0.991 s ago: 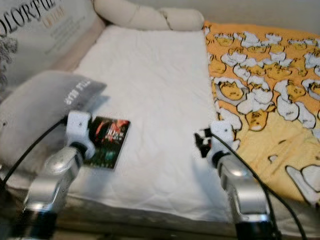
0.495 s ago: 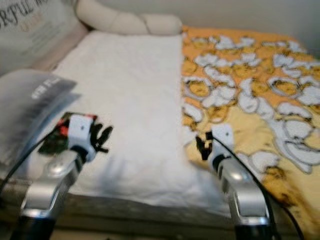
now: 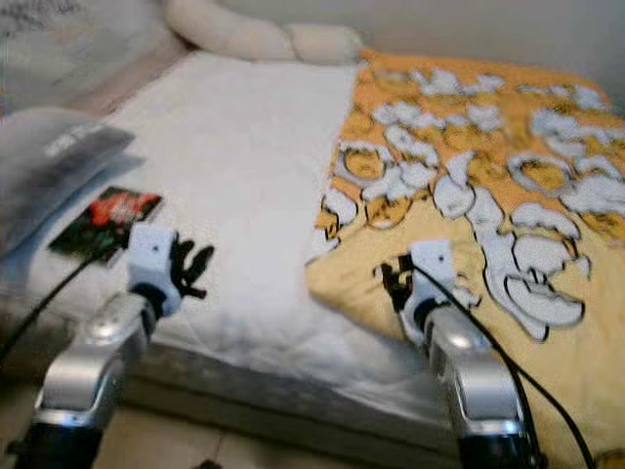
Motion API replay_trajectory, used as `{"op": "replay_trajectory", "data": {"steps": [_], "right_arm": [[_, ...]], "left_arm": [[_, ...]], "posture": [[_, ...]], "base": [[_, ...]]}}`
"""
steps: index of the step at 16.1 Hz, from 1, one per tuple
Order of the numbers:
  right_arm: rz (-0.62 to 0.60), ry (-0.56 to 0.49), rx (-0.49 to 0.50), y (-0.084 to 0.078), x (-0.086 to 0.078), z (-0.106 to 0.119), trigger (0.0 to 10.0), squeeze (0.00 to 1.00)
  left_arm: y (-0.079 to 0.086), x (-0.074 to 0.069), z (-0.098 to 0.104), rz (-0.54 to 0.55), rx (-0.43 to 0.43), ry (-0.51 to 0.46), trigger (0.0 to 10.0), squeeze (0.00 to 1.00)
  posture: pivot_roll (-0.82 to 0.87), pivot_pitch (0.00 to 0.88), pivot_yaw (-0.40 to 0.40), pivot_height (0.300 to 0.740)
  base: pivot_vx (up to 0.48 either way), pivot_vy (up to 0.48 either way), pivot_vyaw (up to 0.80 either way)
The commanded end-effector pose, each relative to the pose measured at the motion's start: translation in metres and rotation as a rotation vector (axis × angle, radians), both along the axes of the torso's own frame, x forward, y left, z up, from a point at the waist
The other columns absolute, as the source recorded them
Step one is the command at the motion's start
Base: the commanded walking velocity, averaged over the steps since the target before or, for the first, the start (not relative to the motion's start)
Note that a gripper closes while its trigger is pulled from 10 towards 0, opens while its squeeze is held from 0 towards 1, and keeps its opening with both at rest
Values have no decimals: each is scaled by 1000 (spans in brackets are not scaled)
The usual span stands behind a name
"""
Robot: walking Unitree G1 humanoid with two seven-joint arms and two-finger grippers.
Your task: Clean up the room
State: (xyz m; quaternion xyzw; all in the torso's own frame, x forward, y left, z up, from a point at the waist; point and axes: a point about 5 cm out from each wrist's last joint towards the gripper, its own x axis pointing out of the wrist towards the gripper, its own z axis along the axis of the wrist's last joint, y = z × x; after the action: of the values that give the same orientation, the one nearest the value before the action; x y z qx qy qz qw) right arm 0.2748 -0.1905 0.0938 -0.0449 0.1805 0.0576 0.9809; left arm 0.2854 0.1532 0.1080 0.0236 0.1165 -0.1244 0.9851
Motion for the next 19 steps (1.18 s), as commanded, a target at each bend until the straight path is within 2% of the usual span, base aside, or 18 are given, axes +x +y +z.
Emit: {"op": "replay_trajectory", "data": {"steps": [1,9,15,19], "right_arm": [[-14,-7,-10,-6,1,2,10000,0],[-31,-13,1,-6,-3,-1,10000,0],[-65,21,17,-9,-8,-6,10000,0],[-71,29,31,-7,-11,-7,10000,0]], "left_arm": [[-7,1,3,-20,-3,-9,10000,0],[-6,3,6,-36,26,-15,10000,0],[-7,2,4,-48,34,-6,10000,0],[-7,1,2,-57,30,9,10000,0]], "posture": [[-16,0,25,740],[-25,0,39,740],[-31,0,46,740],[-33,0,49,740]], "base": [[0,-480,800],[0,-480,764],[0,-480,0],[0,0,0]]}}
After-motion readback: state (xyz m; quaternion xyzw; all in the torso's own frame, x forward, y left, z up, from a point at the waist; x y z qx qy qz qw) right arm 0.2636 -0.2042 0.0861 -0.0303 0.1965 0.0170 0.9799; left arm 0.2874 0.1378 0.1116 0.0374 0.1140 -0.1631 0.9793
